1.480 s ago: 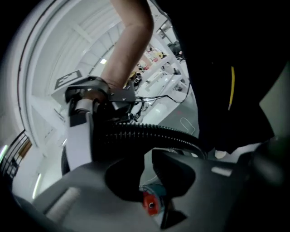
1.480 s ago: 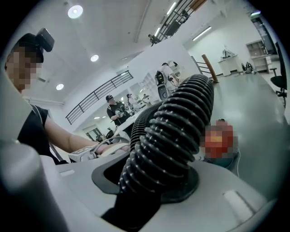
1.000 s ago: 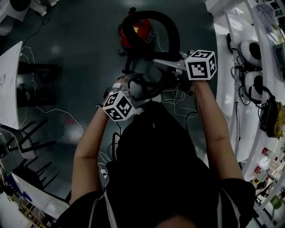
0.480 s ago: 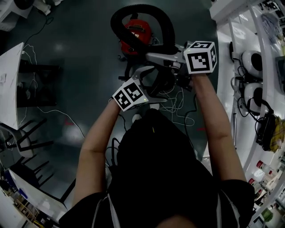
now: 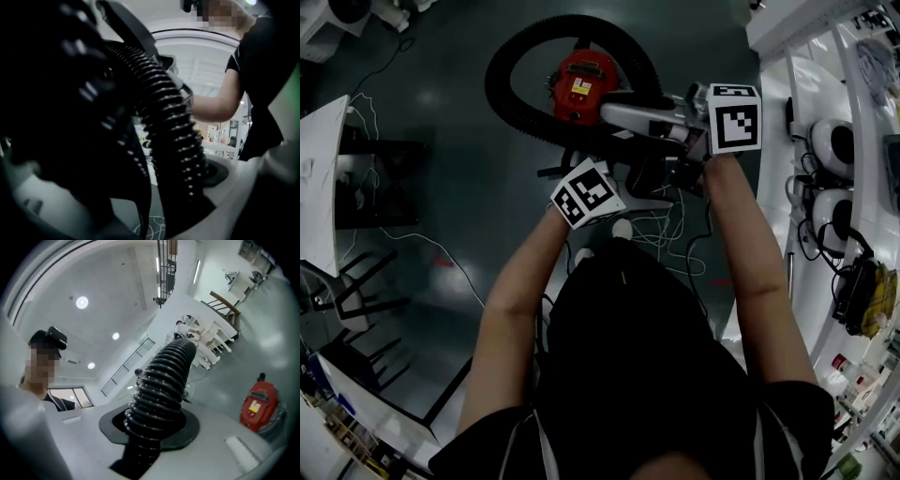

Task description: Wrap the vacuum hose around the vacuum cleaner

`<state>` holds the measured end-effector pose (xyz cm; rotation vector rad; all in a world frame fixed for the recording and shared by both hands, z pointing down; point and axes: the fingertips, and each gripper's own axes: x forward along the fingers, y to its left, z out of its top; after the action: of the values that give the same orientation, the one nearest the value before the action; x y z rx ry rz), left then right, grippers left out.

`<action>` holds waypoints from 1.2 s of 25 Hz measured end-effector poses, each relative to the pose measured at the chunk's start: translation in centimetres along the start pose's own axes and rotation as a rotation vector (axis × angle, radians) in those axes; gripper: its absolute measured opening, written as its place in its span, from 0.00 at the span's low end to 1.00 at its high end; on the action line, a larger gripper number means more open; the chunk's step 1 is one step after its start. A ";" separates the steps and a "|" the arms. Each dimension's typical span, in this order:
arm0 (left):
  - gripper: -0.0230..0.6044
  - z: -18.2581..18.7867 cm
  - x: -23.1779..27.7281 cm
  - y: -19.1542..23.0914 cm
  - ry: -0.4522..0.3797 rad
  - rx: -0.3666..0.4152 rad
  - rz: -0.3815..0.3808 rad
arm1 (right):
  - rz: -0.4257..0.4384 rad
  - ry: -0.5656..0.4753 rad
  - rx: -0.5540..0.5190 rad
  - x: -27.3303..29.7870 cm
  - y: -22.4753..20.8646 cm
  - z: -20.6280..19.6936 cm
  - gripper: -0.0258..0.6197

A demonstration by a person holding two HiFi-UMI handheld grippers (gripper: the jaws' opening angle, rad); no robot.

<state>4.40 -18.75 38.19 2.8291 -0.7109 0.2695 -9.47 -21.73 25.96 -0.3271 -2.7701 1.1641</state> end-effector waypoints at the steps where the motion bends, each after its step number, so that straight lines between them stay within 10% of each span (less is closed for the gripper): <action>1: 0.85 0.0 0.2 0.2 -0.008 -0.012 0.003 | 0.007 -0.011 0.018 -0.2 -0.3 0.5 0.20; 8: 0.71 -0.8 1.5 1.8 0.004 -0.083 0.094 | -0.039 0.150 -0.022 -0.3 -2.8 -0.3 0.26; 24: 0.65 0.7 -0.5 2.1 0.058 -0.245 0.033 | -0.021 -0.088 0.280 -7.2 -9.3 -0.1 0.43; 27: 0.65 1.0 -1.1 3.0 0.023 -0.340 0.035 | -0.057 -0.114 0.269 -8.4 -10.3 -1.1 0.72; 30: 0.65 1.1 -2.8 5.3 -0.047 -0.439 0.113 | -0.093 -0.096 0.183 -9.6 -10.3 -1.3 0.73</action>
<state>-0.47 -22.38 37.35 2.3904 -0.8249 0.0540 -1.47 -30.14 33.97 -0.1259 -2.6973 1.4313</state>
